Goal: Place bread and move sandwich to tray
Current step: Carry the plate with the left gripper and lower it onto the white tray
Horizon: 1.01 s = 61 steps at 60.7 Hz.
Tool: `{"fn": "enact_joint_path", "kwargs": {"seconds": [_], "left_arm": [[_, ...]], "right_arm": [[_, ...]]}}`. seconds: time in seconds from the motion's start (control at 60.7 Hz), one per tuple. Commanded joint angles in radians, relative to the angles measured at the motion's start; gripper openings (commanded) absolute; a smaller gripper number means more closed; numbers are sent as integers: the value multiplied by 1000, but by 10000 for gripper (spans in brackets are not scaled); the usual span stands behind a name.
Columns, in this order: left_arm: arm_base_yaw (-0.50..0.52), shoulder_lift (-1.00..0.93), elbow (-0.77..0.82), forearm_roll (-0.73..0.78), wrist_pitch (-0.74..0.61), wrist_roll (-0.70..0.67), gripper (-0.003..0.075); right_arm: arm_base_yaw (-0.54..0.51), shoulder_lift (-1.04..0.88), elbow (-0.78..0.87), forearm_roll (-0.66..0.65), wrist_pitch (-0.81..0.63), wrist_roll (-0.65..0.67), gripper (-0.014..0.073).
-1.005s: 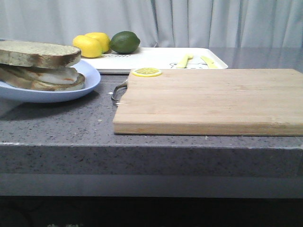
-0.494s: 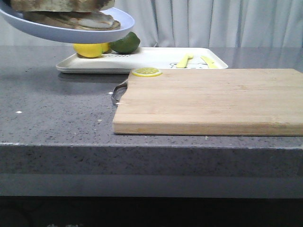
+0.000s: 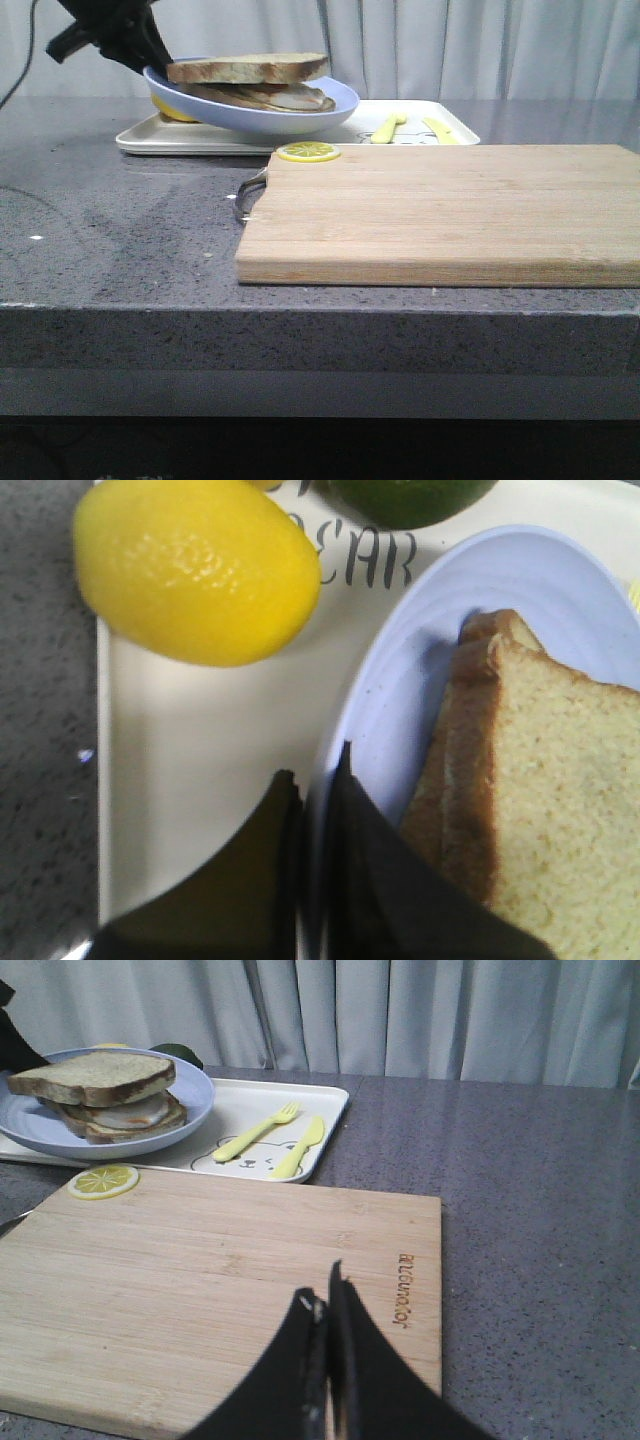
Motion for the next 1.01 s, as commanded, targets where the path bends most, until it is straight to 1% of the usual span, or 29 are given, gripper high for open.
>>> {"fn": "enact_joint_path", "kwargs": {"seconds": [0.0,0.082,0.264,0.461,0.511,0.56,0.61,0.709,0.775,0.807,0.84,0.873,0.989], "left_arm": [[-15,-28,-127,-81,-5,-45,-20],[-22,3,-159,-83,-5,-45,-20],[-24,46,-159,-88,-56,-43,-20],[-24,62,-159,-95,-57,-43,-19],[-26,64,-159,-95,-62,-43,-8],[-26,66,-159,-91,-70,-41,21],[-26,66,-159,-89,-74,-36,69],[-26,66,-159,-89,-81,-36,225],[-26,66,-159,-87,-86,-36,369],[-24,66,-159,-87,-84,-36,407],[-21,66,-159,-87,-74,-36,437],[-18,66,-161,-87,-60,-36,446],[-6,64,-161,-87,-6,-36,423]], "right_arm": [[2,11,-26,-3,-72,-1,-60],[2,11,-24,-3,-72,-1,-60],[2,11,-20,-3,-76,-1,-60],[2,11,-20,-3,-76,-1,-60],[2,11,-20,-3,-76,-1,-60],[2,11,-20,-3,-76,-1,-60],[2,11,-19,-3,-77,-1,-60],[2,11,-19,-3,-79,-1,-60],[2,11,-19,-3,-79,-1,-60],[2,11,-19,-3,-79,-1,-60],[2,11,-19,-3,-79,-1,-60],[2,11,-19,-3,-80,-1,-60],[2,11,-19,-3,-98,-1,-60]]}}
